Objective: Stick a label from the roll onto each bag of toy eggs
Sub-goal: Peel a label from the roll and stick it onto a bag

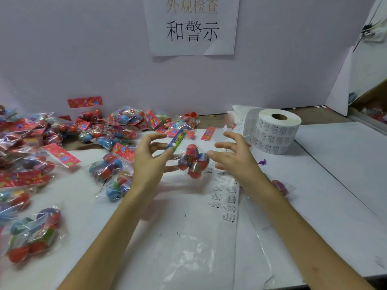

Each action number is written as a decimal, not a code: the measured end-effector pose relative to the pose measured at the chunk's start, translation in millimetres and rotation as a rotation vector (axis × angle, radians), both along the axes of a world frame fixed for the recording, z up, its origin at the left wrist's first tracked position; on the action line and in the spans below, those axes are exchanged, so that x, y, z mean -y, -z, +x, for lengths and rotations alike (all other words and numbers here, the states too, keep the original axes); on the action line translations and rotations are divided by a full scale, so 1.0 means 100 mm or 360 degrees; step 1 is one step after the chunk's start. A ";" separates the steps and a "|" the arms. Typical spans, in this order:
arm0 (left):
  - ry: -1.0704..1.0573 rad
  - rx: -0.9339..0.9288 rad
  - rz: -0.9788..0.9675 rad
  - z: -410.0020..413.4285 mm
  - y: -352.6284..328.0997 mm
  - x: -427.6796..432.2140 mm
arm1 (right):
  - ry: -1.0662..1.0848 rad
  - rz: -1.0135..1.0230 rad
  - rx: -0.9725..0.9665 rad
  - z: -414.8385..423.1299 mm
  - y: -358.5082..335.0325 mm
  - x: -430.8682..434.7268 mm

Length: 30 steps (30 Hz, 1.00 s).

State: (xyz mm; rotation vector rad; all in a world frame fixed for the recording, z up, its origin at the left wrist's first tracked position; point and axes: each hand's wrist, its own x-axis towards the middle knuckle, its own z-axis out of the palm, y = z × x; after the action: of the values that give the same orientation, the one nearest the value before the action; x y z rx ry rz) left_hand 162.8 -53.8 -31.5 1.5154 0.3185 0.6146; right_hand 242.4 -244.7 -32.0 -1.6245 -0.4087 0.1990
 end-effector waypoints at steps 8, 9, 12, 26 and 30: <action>0.0223 0.0109 -0.0295 0.01 0.01 -0.05 | 0.0012 -0.0097 0.0000 0.01 0.01 0.00; 0.0251 0.0115 -0.0335 0.01 0.01 -0.05 | -0.0006 -0.0082 -0.0010 0.01 0.01 -0.01; 0.0311 0.0101 -0.0445 0.02 0.02 -0.06 | -0.0117 -0.0027 -0.0074 0.01 0.01 -0.01; 0.0890 -0.0202 -0.0398 -0.01 0.08 0.17 | -0.0134 0.0210 -0.0001 -0.06 -0.07 0.01; 0.0783 -0.0131 -0.0459 -0.01 0.08 0.16 | -0.0132 0.0156 0.0079 -0.08 -0.08 0.01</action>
State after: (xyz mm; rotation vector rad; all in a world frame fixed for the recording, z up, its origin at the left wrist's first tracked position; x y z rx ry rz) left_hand 162.1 -69.9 -39.1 1.2758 0.0823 0.1094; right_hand 234.9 -245.4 -23.9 -1.5196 -0.5172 0.1986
